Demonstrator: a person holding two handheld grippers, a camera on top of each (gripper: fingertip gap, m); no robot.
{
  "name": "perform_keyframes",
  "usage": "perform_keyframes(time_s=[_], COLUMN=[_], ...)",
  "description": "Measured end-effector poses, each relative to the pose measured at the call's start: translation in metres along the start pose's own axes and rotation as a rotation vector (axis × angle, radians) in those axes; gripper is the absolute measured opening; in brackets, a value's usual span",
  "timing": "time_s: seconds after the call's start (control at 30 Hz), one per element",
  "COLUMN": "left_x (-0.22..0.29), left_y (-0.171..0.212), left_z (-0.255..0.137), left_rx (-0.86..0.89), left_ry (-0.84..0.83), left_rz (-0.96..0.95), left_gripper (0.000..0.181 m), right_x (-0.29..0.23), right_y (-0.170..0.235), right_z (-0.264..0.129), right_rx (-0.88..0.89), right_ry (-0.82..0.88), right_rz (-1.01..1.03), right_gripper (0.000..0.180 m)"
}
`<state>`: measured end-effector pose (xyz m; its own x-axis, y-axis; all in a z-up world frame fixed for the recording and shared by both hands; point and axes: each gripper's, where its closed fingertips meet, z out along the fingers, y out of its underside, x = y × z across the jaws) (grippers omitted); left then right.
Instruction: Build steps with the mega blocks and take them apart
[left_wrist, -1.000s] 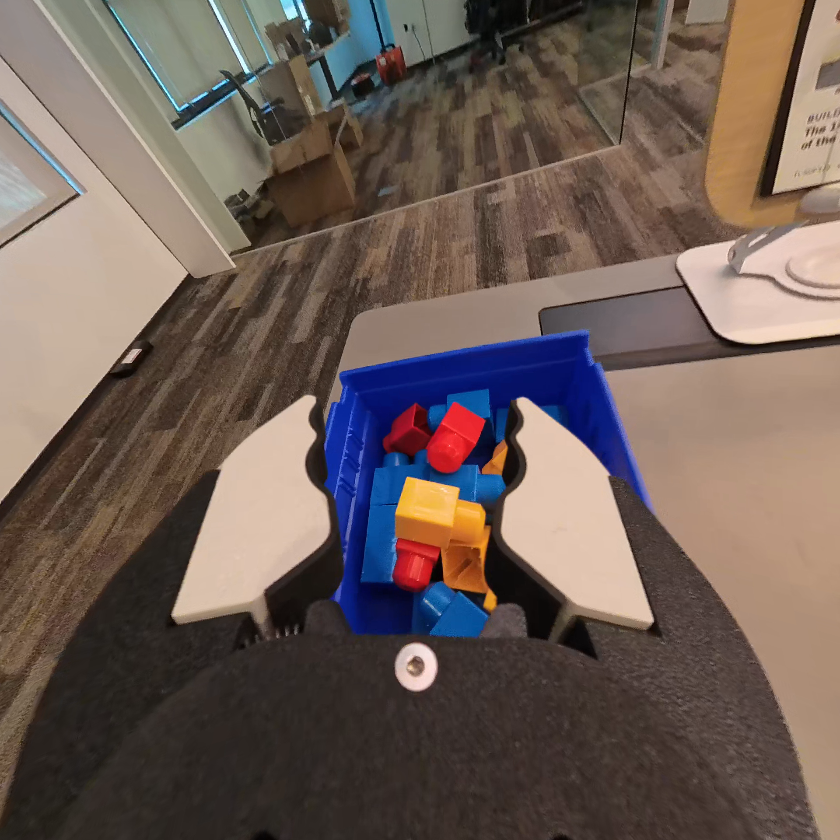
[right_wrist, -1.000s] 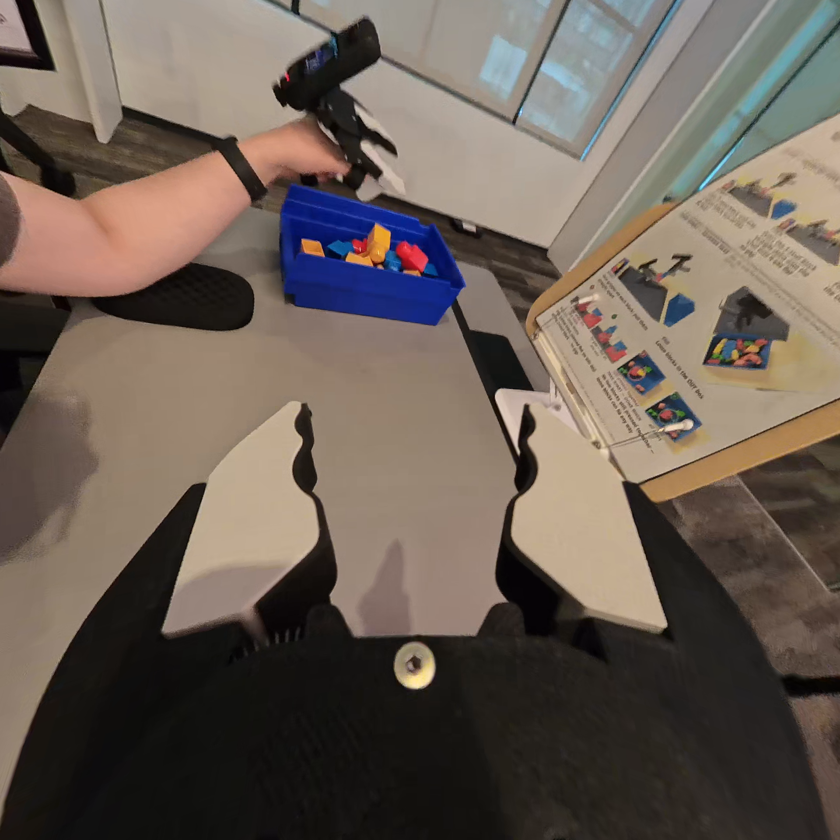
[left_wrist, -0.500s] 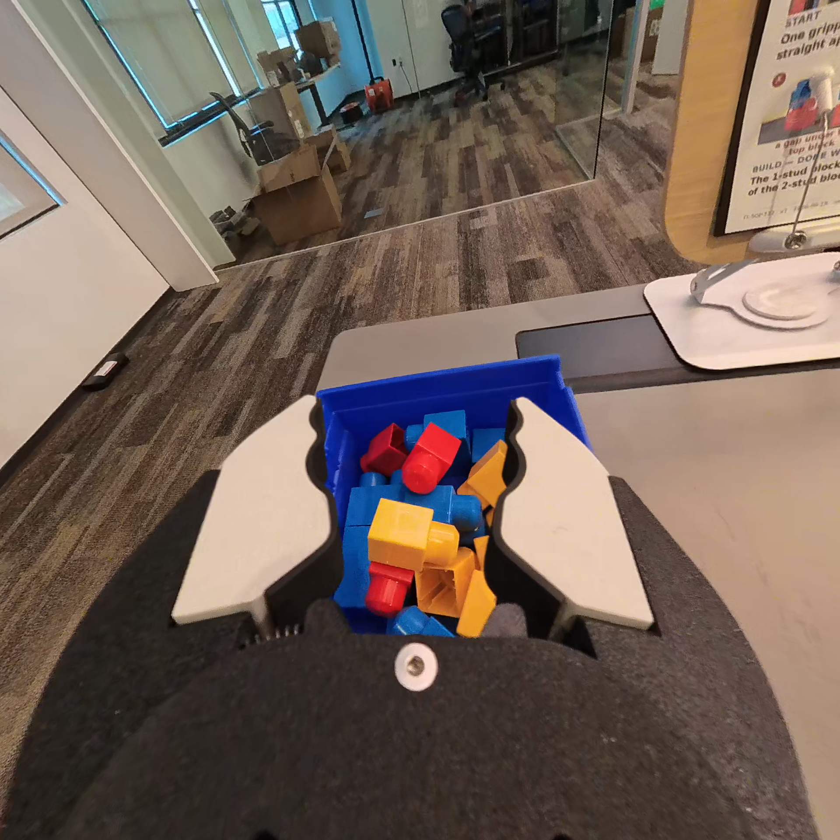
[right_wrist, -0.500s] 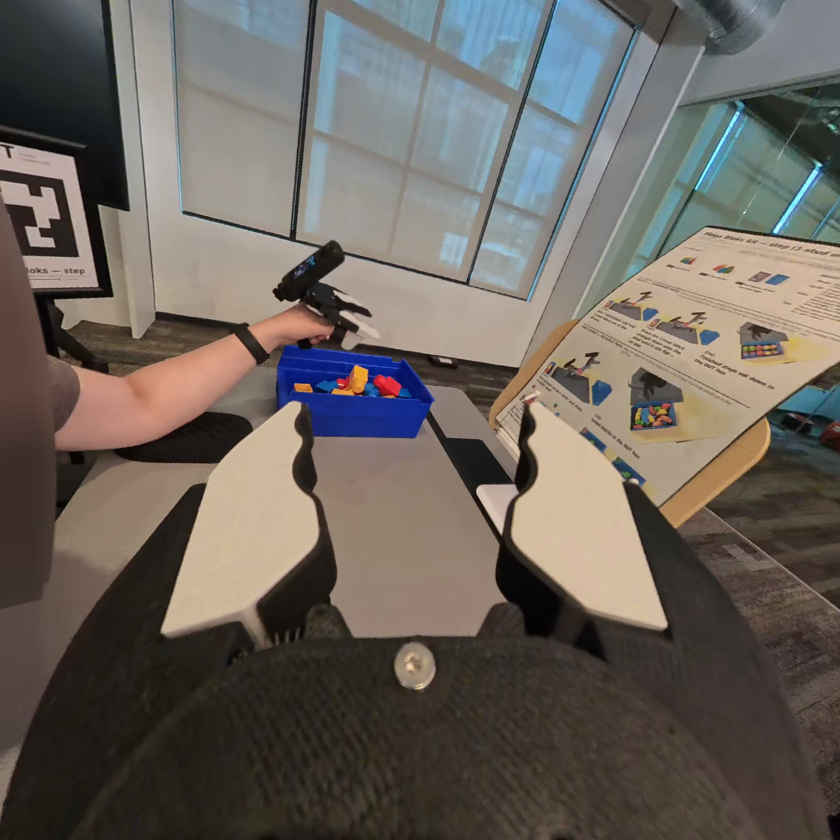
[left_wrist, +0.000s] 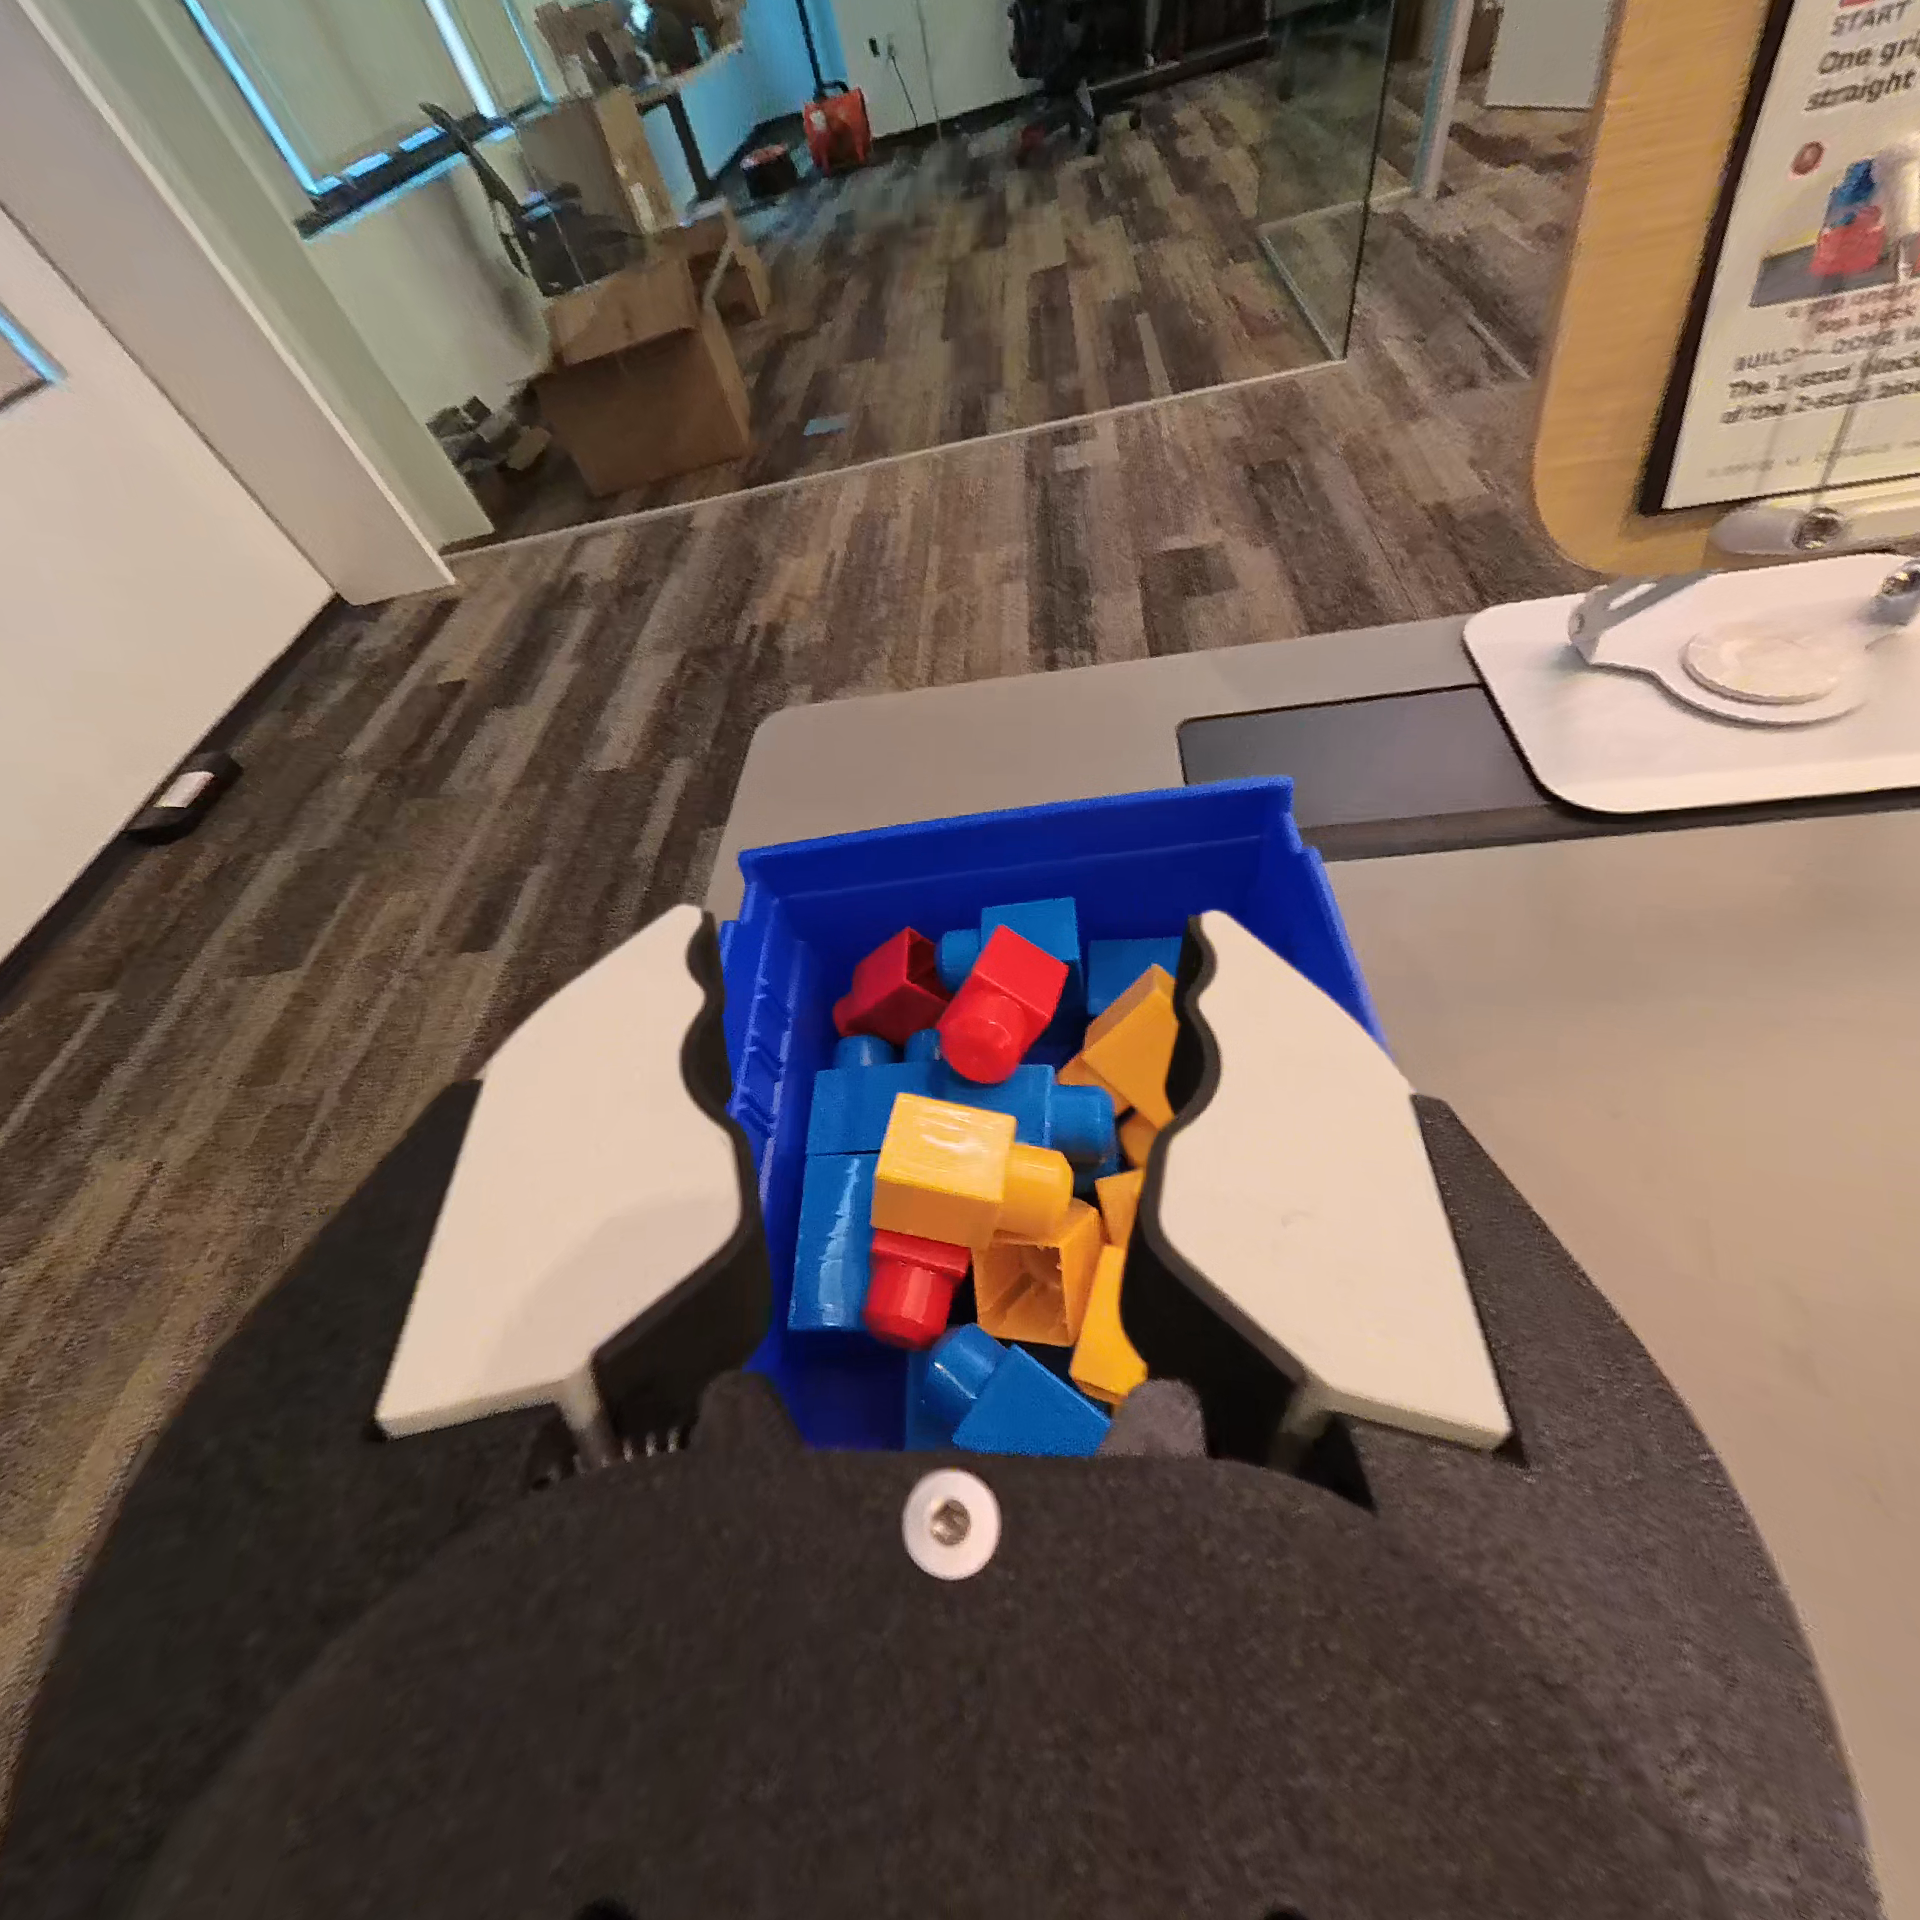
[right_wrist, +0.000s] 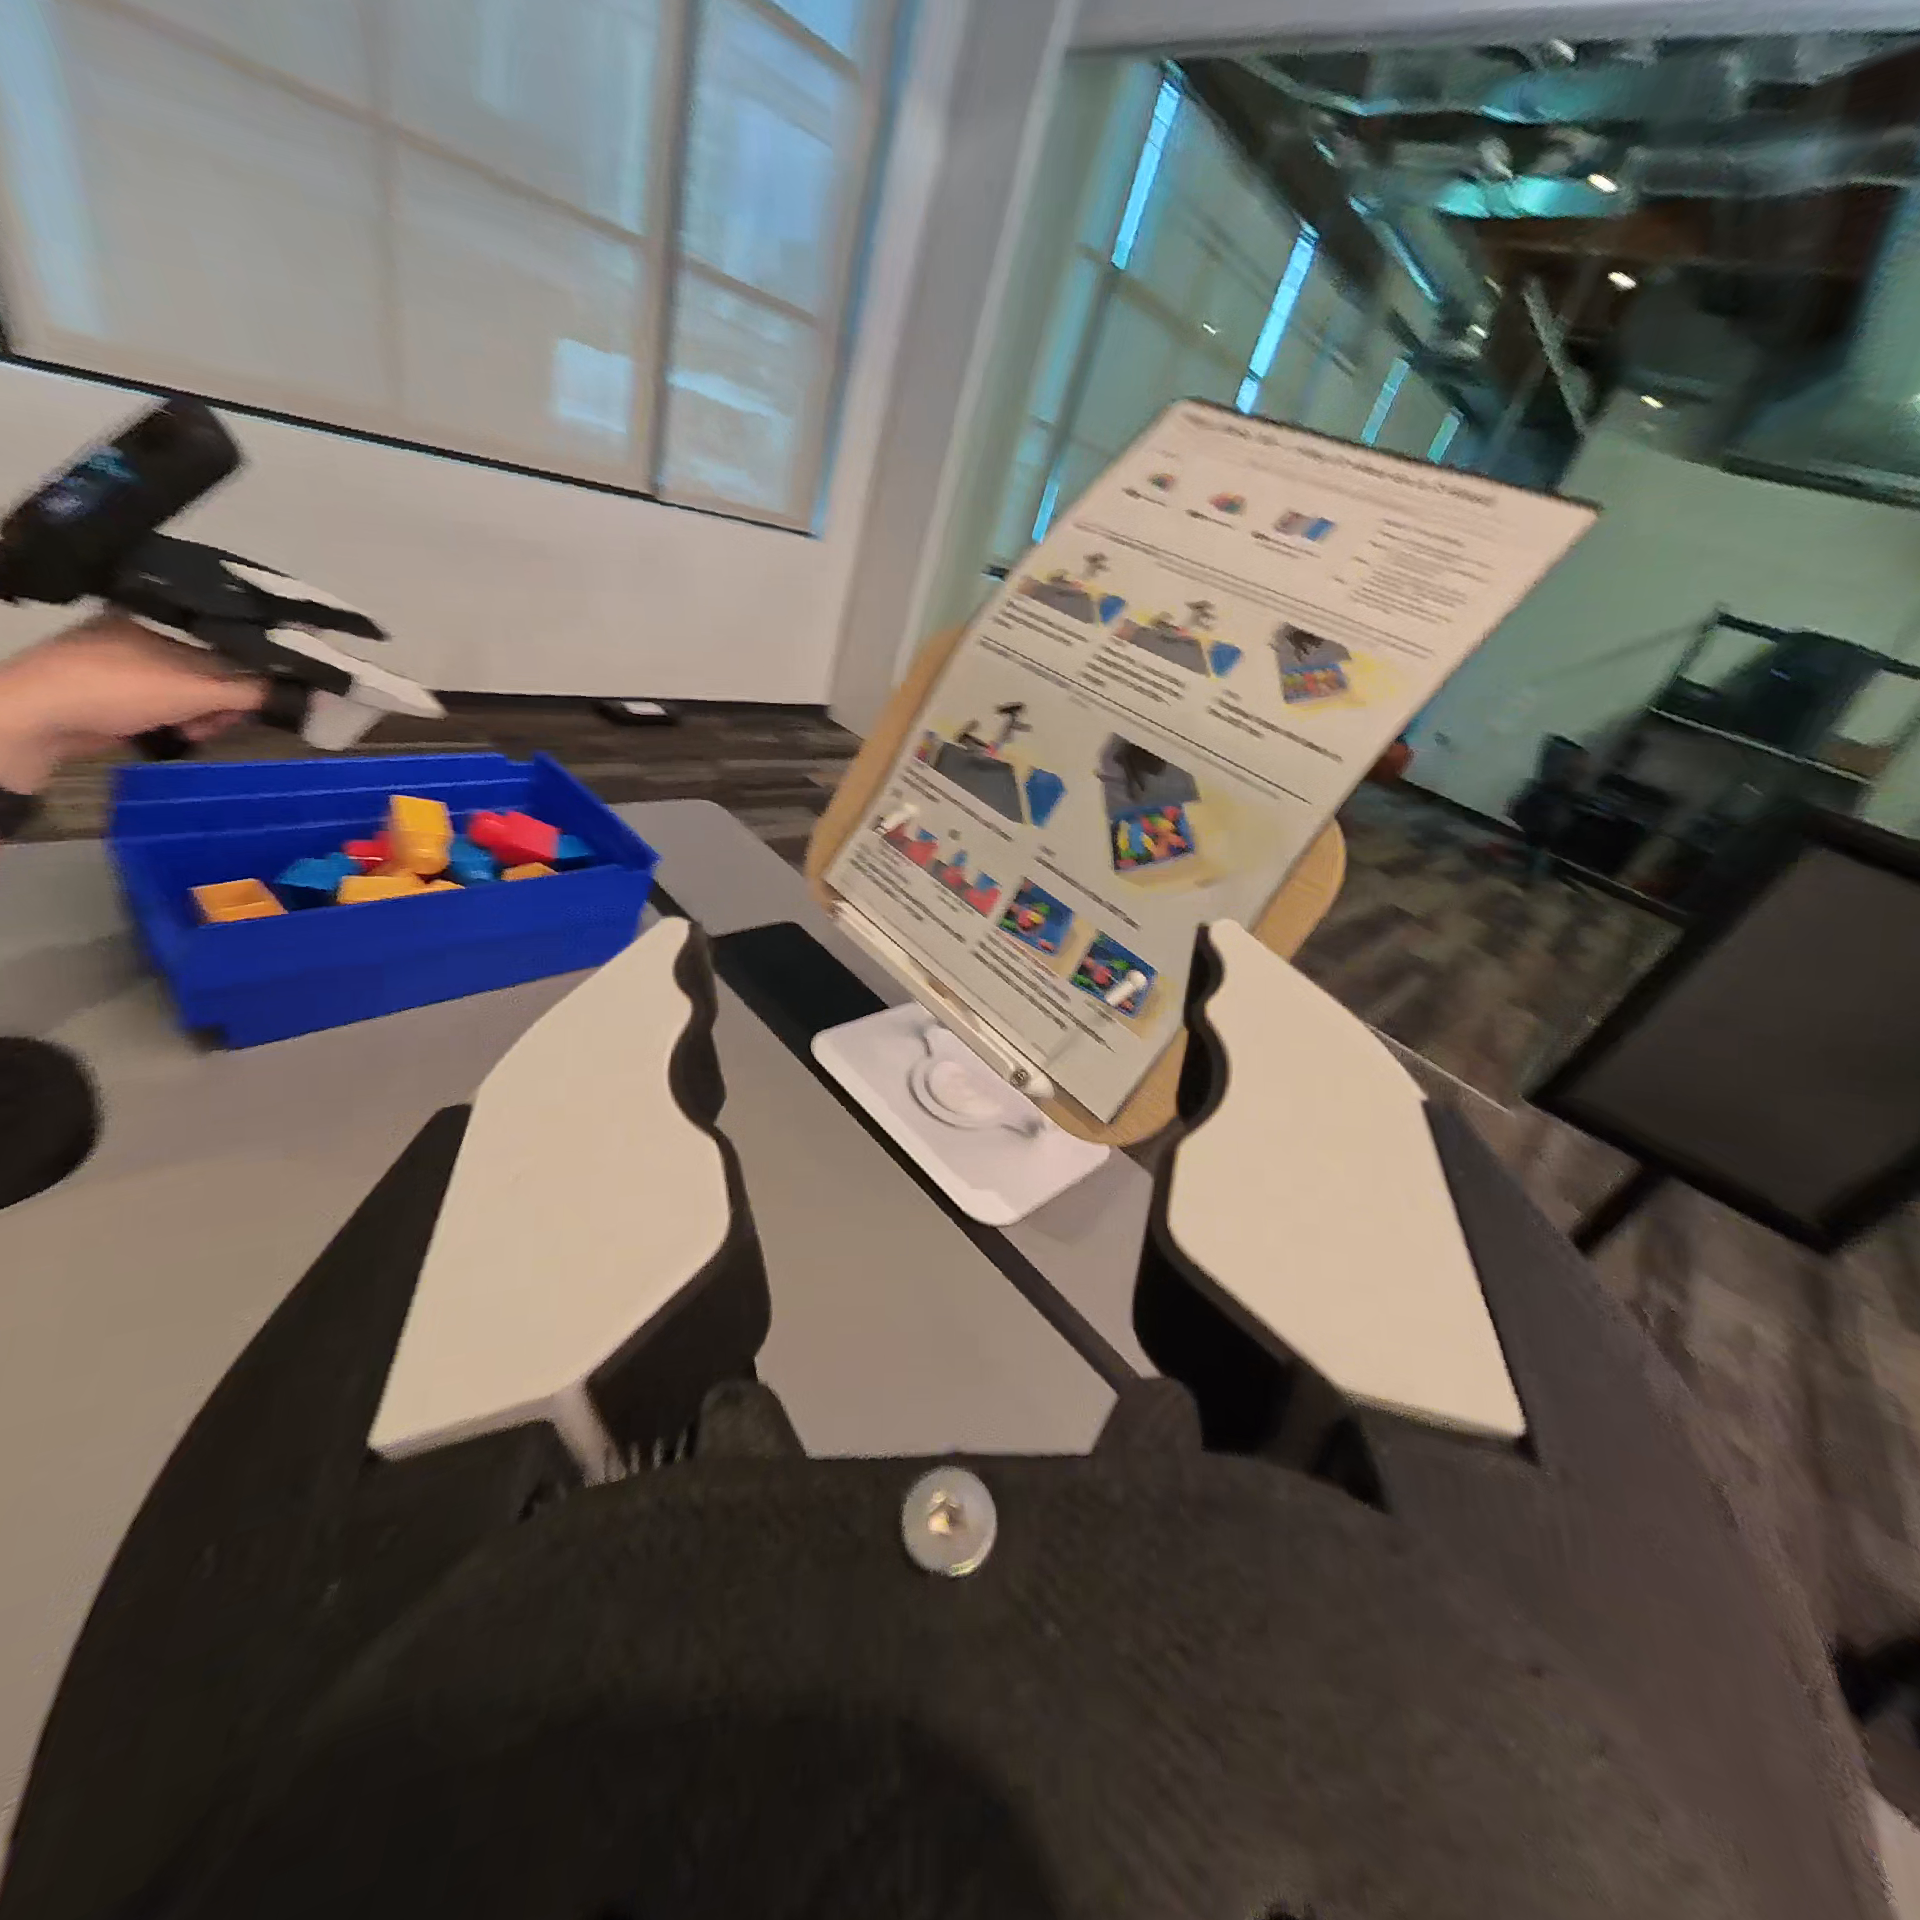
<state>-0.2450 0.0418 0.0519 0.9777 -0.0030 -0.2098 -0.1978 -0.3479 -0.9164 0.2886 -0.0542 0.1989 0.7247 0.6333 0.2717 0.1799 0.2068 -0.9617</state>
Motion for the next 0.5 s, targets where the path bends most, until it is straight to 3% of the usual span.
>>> perform_keyframes(time_s=[0.23,0.4,0.5], left_x=[0.045,0.038,0.016], left_y=[-0.026,-0.018,0.009], left_z=[-0.033,-0.040,-0.025], left_rx=[0.093,0.047,-0.066], left_ry=[0.271,0.235,0.165], left_rz=[-0.006,0.084,0.071], left_gripper=[0.077,0.069,0.065], right_x=[-0.038,-0.051,-0.059], right_y=[0.051,0.083,0.087], right_z=[0.044,0.071,0.074], right_rx=[-0.095,-0.152,-0.160], right_ry=[-0.025,-0.039,-0.055], right_rz=[0.040,0.046,0.065], right_gripper=[0.081,0.071,0.066])
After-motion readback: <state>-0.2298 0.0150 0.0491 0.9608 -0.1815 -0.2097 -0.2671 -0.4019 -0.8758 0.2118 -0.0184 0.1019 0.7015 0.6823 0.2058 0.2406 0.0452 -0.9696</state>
